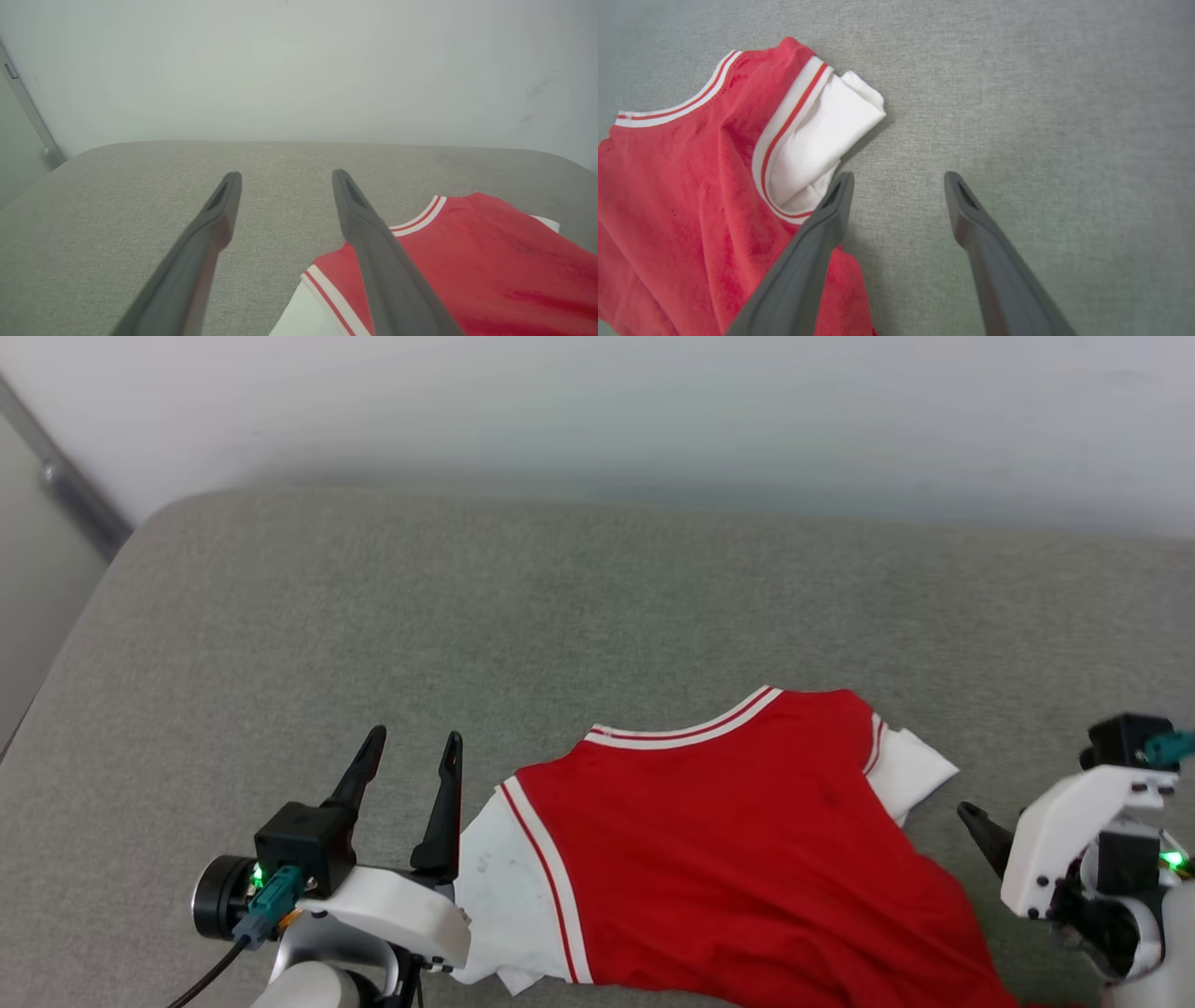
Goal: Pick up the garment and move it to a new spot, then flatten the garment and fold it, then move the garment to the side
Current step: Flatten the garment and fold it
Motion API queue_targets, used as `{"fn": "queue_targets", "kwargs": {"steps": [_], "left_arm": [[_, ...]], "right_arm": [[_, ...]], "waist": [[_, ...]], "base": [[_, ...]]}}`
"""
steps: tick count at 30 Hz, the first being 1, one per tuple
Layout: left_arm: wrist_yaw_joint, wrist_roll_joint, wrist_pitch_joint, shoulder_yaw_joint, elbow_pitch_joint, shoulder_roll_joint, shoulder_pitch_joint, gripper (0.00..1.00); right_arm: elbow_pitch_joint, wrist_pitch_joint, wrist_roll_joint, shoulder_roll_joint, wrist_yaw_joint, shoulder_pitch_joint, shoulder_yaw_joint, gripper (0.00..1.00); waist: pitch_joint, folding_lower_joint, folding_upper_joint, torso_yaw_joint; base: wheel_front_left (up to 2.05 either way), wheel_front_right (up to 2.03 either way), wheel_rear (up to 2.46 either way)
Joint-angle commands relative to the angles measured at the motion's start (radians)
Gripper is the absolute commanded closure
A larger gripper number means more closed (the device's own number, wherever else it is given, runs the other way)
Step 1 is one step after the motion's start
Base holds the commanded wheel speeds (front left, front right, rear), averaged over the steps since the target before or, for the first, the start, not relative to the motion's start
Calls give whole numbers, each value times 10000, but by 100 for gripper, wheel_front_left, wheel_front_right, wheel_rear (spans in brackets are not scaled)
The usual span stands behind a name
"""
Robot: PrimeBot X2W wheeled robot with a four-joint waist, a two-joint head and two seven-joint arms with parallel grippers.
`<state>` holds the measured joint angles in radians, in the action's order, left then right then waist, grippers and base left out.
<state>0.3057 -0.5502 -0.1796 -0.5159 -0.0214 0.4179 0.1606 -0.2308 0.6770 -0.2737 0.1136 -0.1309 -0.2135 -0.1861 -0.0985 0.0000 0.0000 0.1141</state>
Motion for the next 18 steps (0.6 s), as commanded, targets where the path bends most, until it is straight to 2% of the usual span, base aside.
{"fn": "queue_targets", "kwargs": {"steps": [1, 5, 9, 16, 17, 18], "left_arm": [[-69, 16, -81, -11, 80, -59, 198, 0], [-246, 58, -197, -81, 228, -196, 578, 0], [-323, 100, -281, -103, 397, -299, 839, 0], [-473, 6, -376, -134, 722, -402, 1036, 0], [-487, 11, -374, -147, 770, -392, 1041, 0], [-483, 10, -367, -155, 817, -386, 1042, 0]], "right_arm": [[-255, 446, -6, 138, 3, -426, 106, 0], [-694, 1189, -109, 333, 3, -1254, 441, 0], [-1192, 1297, 42, 473, 3, -1818, 616, 0], [-2731, 1802, 103, 515, 11, -1901, 759, 0], [-2829, 1773, 67, 510, 11, -1874, 823, 56], [-2885, 1647, 5, 508, 11, -1889, 857, 91]], "waist": [[-390, 0, 0, 309], [-816, 0, 0, 579], [-1176, 0, 0, 732], [-1428, 0, 0, 867], [-1430, 0, 0, 865], [-1423, 0, 0, 861]], "base": [[0, 0, 0], [0, 0, 0], [0, 0, 0], [0, 0, 0], [0, 0, 0], [0, 0, 0]]}}
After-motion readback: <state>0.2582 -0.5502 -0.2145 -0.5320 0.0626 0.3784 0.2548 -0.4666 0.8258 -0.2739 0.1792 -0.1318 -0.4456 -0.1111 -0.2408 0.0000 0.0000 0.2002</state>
